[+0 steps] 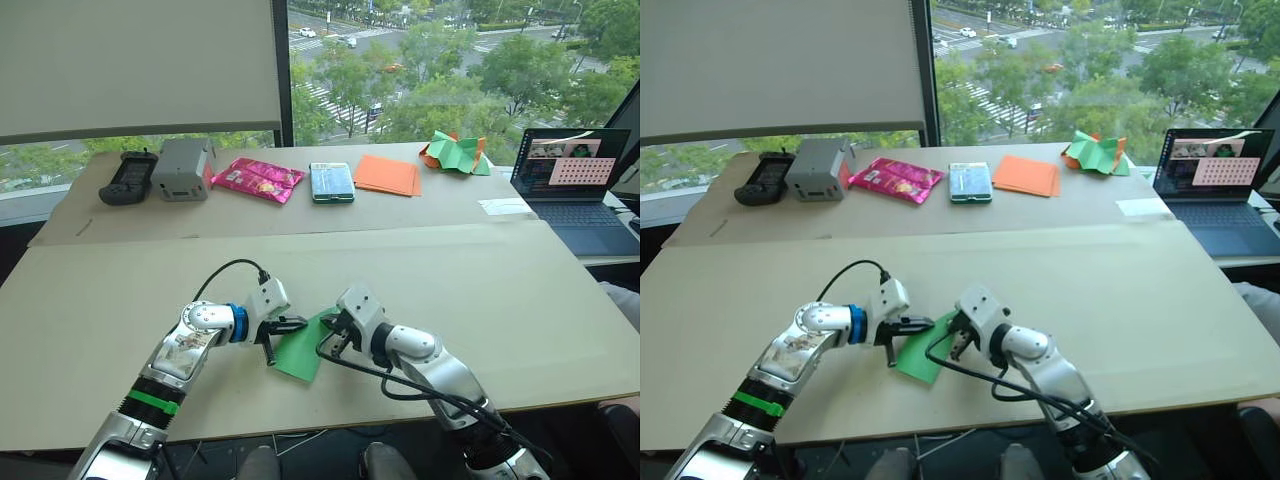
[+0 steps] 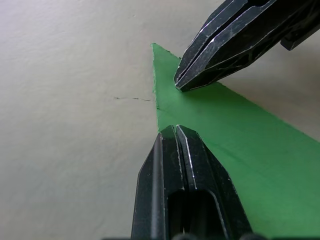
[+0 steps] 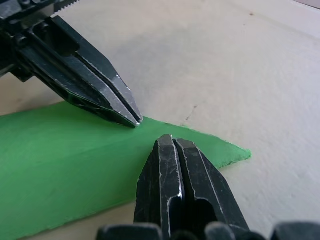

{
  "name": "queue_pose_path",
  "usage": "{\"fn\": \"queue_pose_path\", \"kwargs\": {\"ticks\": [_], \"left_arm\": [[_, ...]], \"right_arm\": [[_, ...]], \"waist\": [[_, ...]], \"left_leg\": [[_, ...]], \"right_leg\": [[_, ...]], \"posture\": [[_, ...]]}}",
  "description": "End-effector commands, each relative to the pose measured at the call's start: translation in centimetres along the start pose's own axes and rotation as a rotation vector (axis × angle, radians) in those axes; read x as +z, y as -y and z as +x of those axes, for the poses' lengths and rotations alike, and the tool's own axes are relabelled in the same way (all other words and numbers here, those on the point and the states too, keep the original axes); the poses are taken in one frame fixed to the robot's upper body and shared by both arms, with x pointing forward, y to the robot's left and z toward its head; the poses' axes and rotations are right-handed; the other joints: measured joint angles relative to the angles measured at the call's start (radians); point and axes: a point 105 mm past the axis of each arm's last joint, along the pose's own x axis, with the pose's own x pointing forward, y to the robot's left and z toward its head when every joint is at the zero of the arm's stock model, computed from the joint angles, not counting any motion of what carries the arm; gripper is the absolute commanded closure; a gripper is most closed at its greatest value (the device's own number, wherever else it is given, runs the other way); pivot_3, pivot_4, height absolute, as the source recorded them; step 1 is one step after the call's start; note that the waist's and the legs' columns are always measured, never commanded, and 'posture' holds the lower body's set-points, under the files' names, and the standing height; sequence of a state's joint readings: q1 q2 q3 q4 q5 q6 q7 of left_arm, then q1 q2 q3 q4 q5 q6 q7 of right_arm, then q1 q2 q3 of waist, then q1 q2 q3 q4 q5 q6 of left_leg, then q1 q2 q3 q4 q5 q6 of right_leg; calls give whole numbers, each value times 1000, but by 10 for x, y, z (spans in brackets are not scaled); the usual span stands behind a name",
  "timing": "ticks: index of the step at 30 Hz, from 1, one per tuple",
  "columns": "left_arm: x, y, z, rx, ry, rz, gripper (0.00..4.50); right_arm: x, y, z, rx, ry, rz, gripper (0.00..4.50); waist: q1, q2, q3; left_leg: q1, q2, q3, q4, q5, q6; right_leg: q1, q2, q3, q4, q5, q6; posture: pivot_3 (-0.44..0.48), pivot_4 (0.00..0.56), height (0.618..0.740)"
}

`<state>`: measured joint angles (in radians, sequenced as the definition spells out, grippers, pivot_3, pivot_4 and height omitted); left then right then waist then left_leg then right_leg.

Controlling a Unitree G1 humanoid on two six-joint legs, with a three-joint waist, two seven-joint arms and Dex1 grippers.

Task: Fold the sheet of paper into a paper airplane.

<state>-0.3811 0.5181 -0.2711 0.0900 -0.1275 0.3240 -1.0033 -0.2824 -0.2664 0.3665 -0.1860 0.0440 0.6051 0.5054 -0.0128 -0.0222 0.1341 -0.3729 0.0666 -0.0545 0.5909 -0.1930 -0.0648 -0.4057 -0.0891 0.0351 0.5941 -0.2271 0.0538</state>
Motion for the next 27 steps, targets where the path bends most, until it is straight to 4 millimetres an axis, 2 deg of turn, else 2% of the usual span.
{"fn": "queue_pose_path", "kwargs": {"ticks": [1,10,13,19,27], "left_arm": [[-4,9,3,-35,-29,29,4449],[-12,11,-1,-33,-56,26,4449],[-17,13,-4,-37,-71,21,4449],[-21,14,-6,-36,-81,12,4449],[-24,11,-7,-23,-93,7,4449]], "right_arm": [[-9,13,-1,-51,-35,-3,4500],[-28,28,1,-96,-92,17,4500],[-28,30,-1,-95,-73,22,4500],[-12,6,0,6,36,14,4500],[-29,-23,6,95,-13,27,4500]], "waist": [[0,0,0],[0,1,-1],[0,2,-2],[-2,2,-2],[-3,3,-4]], "left_leg": [[0,0,0,0,0,0],[1,0,0,0,0,0],[2,0,0,0,0,0],[2,0,0,0,0,-1],[3,0,0,0,-1,-1]], "right_leg": [[0,0,0,0,0,0],[1,0,0,0,0,0],[2,0,0,0,0,0],[2,0,0,0,0,0],[2,0,0,0,0,0]], "posture": [[0,150,706],[0,150,706],[0,150,706],[0,150,706],[0,150,706]]}}
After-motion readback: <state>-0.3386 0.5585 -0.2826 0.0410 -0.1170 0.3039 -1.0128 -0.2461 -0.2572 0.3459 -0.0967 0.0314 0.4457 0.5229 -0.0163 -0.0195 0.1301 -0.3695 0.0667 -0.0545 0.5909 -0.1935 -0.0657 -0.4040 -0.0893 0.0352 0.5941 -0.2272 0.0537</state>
